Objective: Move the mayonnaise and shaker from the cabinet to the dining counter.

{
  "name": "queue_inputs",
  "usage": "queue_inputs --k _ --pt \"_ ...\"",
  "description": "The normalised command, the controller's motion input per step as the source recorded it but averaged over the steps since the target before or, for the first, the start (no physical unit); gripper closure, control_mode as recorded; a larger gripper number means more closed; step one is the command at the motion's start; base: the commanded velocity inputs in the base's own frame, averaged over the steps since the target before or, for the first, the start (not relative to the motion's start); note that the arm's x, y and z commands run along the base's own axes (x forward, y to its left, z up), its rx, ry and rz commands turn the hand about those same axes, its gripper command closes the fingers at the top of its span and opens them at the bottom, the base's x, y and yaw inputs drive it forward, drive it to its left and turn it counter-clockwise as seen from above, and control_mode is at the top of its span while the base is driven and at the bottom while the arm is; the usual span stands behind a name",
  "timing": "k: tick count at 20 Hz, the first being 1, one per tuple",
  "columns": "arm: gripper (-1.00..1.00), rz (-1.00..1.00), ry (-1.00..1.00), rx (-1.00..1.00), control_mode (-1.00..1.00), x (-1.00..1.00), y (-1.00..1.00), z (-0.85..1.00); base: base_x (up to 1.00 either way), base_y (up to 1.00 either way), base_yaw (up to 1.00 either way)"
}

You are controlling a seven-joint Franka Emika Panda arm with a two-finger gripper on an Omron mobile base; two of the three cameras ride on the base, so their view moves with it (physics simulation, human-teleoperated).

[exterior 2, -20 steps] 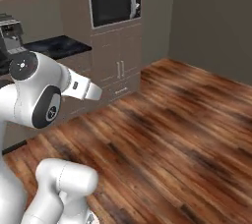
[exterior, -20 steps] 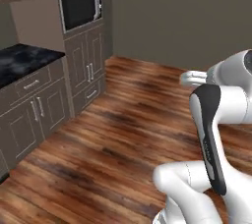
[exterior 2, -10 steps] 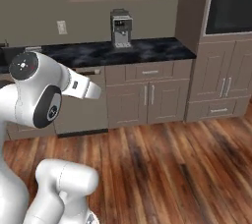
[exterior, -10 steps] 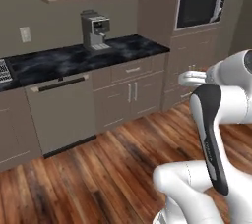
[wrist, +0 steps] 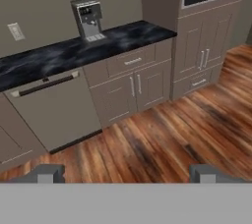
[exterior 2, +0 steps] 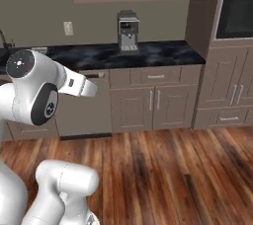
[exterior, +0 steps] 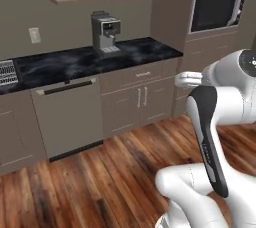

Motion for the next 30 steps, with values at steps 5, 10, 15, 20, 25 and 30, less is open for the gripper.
queue_inputs --k 5,10,15,20,25,30 --pt "-1.0 0.0 0.0 0.0 1.0 0.0 0.0 0.0 0.61 -0.4 0.08" --pt "-1.0 0.0 0.0 0.0 1.0 0.0 0.0 0.0 0.99 -0.02 0.23" --pt "-1.0 0.0 0.0 0.0 1.0 0.0 0.0 0.0 0.94 -0.01 0.23" --pt "-1.0 0.0 0.0 0.0 1.0 0.0 0.0 0.0 0.7 -0.19 0.13" --pt "-1.0 0.0 0.0 0.0 1.0 0.0 0.0 0.0 0.63 -0.28 0.11" --pt "-1.0 0.0 0.0 0.0 1.0 0.0 0.0 0.0 0.64 -0.31 0.13"
